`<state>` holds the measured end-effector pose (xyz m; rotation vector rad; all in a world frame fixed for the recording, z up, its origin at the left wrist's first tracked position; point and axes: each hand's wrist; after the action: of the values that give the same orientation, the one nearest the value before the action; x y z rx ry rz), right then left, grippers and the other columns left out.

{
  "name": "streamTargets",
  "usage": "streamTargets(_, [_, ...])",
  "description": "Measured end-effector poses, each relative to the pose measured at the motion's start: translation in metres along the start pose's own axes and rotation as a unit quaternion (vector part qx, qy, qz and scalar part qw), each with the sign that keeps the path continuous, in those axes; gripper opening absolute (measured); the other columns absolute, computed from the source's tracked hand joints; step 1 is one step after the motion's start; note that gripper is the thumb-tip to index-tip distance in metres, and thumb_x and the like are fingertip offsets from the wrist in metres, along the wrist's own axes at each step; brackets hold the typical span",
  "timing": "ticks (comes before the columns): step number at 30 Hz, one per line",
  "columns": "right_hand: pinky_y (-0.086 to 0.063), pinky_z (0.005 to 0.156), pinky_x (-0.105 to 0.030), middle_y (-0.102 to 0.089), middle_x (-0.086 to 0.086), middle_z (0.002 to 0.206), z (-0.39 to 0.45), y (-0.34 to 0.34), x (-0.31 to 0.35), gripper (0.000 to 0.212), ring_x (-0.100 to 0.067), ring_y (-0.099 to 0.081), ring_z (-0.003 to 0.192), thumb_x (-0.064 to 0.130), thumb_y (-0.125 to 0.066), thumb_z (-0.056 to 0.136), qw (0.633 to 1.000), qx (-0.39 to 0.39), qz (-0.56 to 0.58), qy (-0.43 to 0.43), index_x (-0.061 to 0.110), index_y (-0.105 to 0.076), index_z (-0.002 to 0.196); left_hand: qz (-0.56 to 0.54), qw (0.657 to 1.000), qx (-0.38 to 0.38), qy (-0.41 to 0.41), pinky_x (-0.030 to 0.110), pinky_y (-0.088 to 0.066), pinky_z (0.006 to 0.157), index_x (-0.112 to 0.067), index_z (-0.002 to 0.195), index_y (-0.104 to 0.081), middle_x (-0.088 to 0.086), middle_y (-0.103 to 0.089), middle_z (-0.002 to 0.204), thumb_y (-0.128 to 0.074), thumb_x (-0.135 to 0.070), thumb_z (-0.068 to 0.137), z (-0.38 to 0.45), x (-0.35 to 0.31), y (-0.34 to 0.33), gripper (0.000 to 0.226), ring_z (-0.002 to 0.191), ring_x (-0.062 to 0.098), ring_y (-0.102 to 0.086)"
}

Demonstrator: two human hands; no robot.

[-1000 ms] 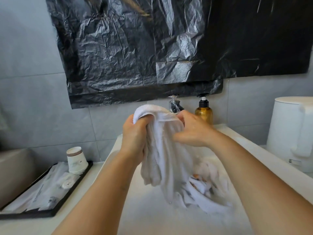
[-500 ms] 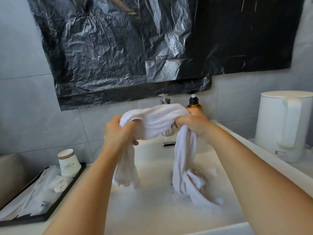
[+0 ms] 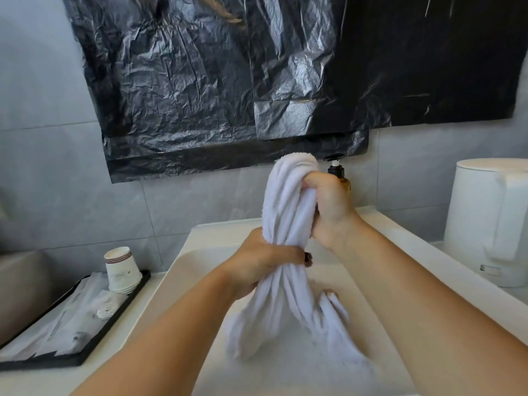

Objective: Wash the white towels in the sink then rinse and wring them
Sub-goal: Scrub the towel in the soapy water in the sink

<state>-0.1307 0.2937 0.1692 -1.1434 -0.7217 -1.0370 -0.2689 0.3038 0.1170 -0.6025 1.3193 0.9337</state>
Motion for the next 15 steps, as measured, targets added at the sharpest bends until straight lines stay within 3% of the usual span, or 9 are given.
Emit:
streamTargets(2, [-0.048,0.071,-0.033,-0.066,-0.011,0.081,-0.003,0.009,0.009,0.020,-0.025,-0.064,0.081,0.003,-0.056,0.080,0.998,0.020,-0.067,0.000,0.004,-0.067,0.096,-0.030,0.999,-0.020,0.014,0.052,-0.056,0.087,-0.007,0.094,-0.072,0.021,-0.070,0.085,-0.072,-0.005,0.064,0.000,-0.001,0.005,0.030,0.077,0.039,-0.067])
streamTargets(4, [-0.048,0.071,-0.035,-0.063,-0.014,0.098,-0.009,0.023,0.013,0.053,-0.025,-0.062,0.087,0.006,-0.063,0.062,0.992,0.066,-0.107,-0.024,0.005,-0.058,0.115,-0.063,0.997,-0.027,0.021,0.048,-0.055,0.081,-0.004,0.090,-0.066,0.013,-0.066,0.069,-0.065,-0.004,0.063,-0.002,-0.003,0.008,0.027,0.062,0.027,-0.063])
streamTargets(5, [-0.050,0.071,-0.034,-0.060,-0.011,0.113,-0.012,0.030,0.014,0.074,-0.022,-0.064,0.094,0.006,-0.065,0.053,0.991,0.071,-0.107,-0.026,0.017,-0.050,0.125,-0.084,0.996,-0.020,0.025,0.046,-0.055,0.079,-0.002,0.087,-0.063,0.011,-0.063,0.065,-0.061,-0.002,0.063,-0.003,-0.004,0.009,0.024,0.059,0.024,-0.061])
streamTargets(7, [-0.052,0.082,-0.032,-0.040,0.003,0.144,-0.034,0.039,0.014,0.099,-0.014,-0.056,0.121,0.005,-0.066,0.049,0.978,0.089,-0.167,0.088,0.041,-0.035,0.136,-0.148,0.988,0.022,0.034,0.038,-0.051,0.072,-0.001,0.080,-0.056,0.011,-0.059,0.065,-0.057,-0.001,0.062,-0.003,-0.005,0.008,0.018,0.060,0.023,-0.060])
streamTargets(8, [-0.051,0.089,-0.033,-0.024,0.009,0.154,-0.047,0.040,0.012,0.103,-0.012,-0.046,0.133,0.002,-0.064,0.054,0.937,0.117,-0.271,0.188,0.045,-0.030,0.141,-0.179,0.982,0.050,0.041,0.035,-0.050,0.068,-0.003,0.079,-0.055,0.012,-0.058,0.066,-0.057,-0.002,0.062,-0.003,-0.006,0.007,0.017,0.060,0.022,-0.059])
streamTargets(9, [-0.050,0.095,-0.034,-0.009,0.009,0.159,-0.056,0.043,0.006,0.106,-0.014,-0.035,0.142,-0.002,-0.062,0.060,0.858,0.137,-0.401,0.289,0.046,-0.024,0.146,-0.201,0.976,0.071,0.048,0.032,-0.049,0.065,-0.004,0.078,-0.057,0.011,-0.058,0.067,-0.060,-0.003,0.060,-0.002,-0.007,0.006,0.018,0.059,0.021,-0.058])
streamTargets(12, [-0.038,0.109,-0.045,0.000,-0.010,0.159,-0.052,0.055,-0.007,0.093,-0.037,-0.019,0.146,-0.007,-0.062,0.074,0.502,0.108,-0.690,0.510,0.031,-0.024,0.151,-0.205,0.967,0.136,0.069,0.027,-0.046,0.056,-0.008,0.068,-0.062,0.005,-0.052,0.058,-0.066,-0.011,0.053,-0.005,-0.009,0.004,0.015,0.049,0.015,-0.049])
streamTargets(13, [-0.032,0.112,-0.052,-0.007,-0.014,0.157,-0.046,0.057,-0.009,0.084,-0.043,-0.024,0.142,-0.002,-0.063,0.080,0.424,0.082,-0.712,0.554,0.029,-0.027,0.149,-0.188,0.964,0.166,0.084,0.025,-0.044,0.054,-0.009,0.067,-0.062,0.005,-0.048,0.056,-0.066,-0.012,0.054,-0.007,-0.010,0.002,0.015,0.048,0.015,-0.046])
streamTargets(15, [-0.035,0.106,-0.059,-0.028,-0.015,0.149,-0.030,0.052,-0.006,0.062,-0.040,-0.037,0.127,0.010,-0.059,0.089,0.310,0.030,-0.715,0.626,0.029,-0.036,0.144,-0.140,0.951,0.244,0.126,0.023,-0.041,0.051,-0.008,0.076,-0.056,0.005,-0.044,0.056,-0.063,-0.012,0.057,-0.010,-0.012,-0.002,0.020,0.046,0.013,-0.044])
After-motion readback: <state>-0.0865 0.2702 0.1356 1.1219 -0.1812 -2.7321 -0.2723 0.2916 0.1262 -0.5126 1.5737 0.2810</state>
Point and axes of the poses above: each hand's wrist, its own z-axis towards the middle knuckle, its own y-axis out of the back of the hand, x = y × z
